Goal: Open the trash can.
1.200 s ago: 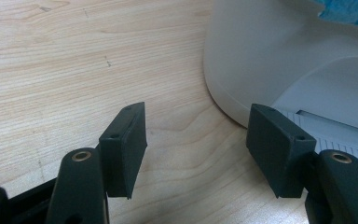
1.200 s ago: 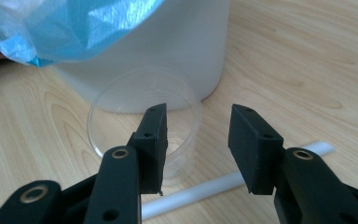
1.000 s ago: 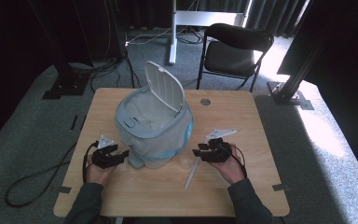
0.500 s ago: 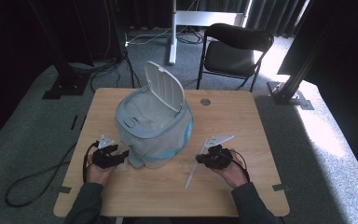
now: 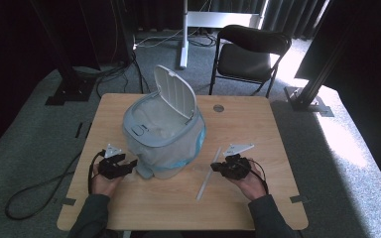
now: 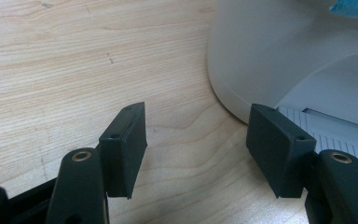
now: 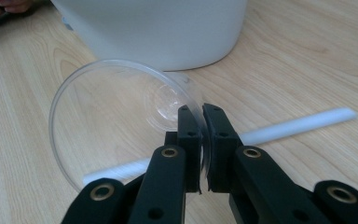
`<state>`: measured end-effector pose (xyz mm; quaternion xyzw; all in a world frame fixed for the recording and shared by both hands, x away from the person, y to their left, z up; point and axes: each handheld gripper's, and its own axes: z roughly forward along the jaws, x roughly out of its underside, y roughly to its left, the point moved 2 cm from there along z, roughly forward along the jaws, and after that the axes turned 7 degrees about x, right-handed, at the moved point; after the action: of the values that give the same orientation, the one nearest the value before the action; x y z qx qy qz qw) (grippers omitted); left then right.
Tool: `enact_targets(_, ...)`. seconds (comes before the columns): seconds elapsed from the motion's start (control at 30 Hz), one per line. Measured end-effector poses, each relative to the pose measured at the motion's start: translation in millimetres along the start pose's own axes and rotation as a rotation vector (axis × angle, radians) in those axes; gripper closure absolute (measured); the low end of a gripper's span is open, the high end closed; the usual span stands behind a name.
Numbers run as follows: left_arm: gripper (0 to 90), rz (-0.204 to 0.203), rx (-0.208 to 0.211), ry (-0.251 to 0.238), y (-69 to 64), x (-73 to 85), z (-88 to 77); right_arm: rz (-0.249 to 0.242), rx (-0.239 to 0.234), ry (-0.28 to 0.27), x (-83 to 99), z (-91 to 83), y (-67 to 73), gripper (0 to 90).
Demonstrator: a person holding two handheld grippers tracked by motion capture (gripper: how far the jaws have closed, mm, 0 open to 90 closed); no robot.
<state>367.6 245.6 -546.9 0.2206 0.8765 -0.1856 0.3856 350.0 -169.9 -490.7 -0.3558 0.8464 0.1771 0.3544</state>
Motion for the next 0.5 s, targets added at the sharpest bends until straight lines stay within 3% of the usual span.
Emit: enact_targets(0.5,38.3,0.001,-0.005,0.002,1.0,0.4,0.1,0.019,0.041,-0.051,-6.3,-15.5,-10.0,86.0)
